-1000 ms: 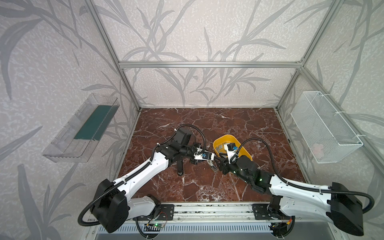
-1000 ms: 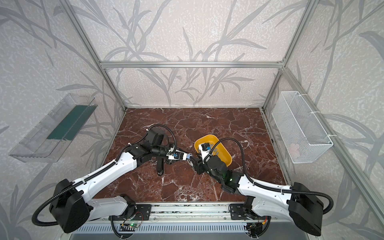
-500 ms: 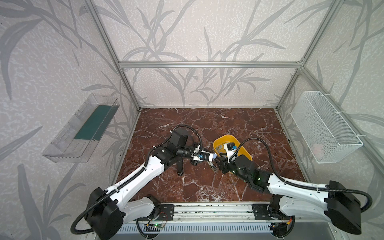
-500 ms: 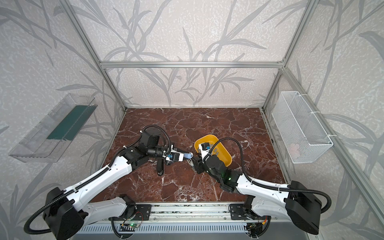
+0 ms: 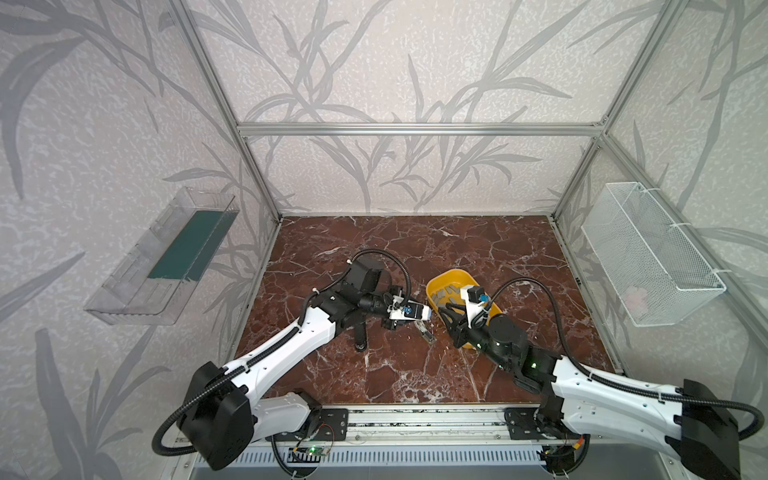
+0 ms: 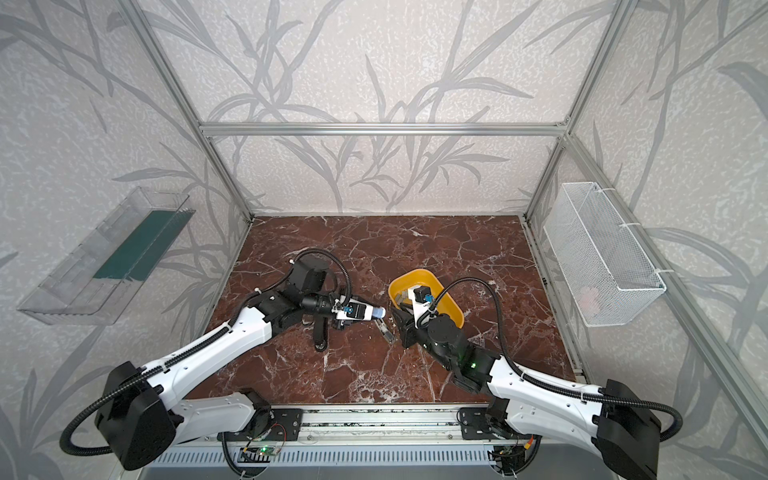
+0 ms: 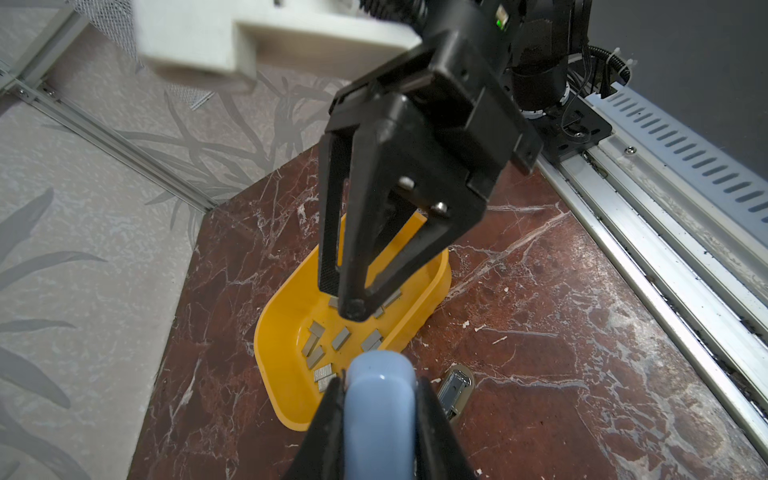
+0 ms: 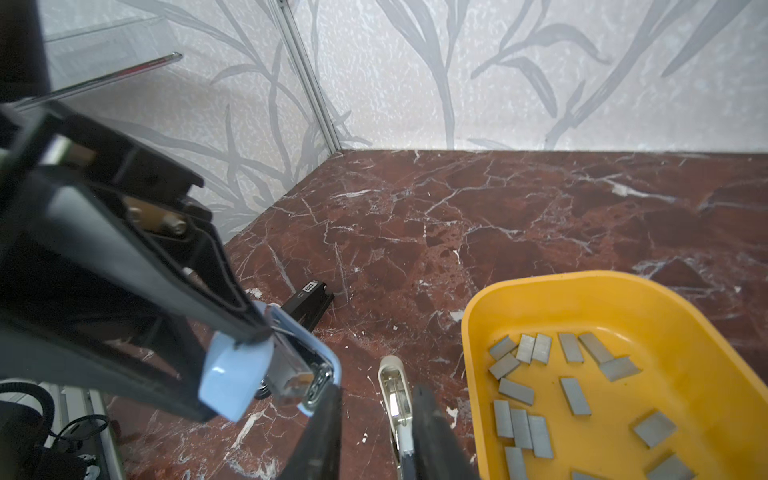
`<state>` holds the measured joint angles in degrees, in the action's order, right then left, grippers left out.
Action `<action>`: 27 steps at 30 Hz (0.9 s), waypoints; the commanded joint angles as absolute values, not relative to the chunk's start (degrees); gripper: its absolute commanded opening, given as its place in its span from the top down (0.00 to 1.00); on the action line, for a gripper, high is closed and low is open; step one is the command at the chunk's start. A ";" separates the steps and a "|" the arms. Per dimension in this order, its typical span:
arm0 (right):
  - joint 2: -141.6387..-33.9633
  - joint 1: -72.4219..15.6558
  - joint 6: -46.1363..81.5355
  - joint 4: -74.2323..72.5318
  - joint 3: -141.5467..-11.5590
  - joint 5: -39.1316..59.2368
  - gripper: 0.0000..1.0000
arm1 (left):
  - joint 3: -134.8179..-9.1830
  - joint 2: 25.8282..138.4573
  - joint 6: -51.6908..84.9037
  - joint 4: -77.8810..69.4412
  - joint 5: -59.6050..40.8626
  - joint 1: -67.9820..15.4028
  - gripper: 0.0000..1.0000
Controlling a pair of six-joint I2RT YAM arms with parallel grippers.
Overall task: Load the staples into the stapler
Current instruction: 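Grasp the blue stapler's end with the right gripper and pull the halves apart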
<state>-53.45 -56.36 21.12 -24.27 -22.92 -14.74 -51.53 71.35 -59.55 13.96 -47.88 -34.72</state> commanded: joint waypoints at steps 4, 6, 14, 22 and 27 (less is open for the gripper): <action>-51.15 -56.38 17.41 -30.44 -21.49 -9.32 0.68 | -54.67 72.60 -57.16 14.53 -48.23 -34.52 1.00; -51.64 -56.41 17.23 -30.70 -21.99 -8.20 0.64 | -54.43 72.48 -57.01 14.09 -48.97 -34.54 1.00; -56.52 -56.40 17.80 -29.73 -24.85 -3.87 0.64 | -55.04 72.51 -54.40 13.16 -52.09 -34.85 1.00; -59.66 -56.40 18.44 -29.62 -25.82 -3.96 0.65 | -55.14 71.38 -51.73 11.87 -56.13 -35.43 1.00; -61.27 -56.38 18.46 -29.75 -26.26 -4.04 0.65 | -55.06 70.77 -50.40 10.83 -57.59 -35.74 1.00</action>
<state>-60.51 -56.40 18.37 -28.47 -24.38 -4.19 -53.30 72.44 -51.81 12.80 -53.21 -35.11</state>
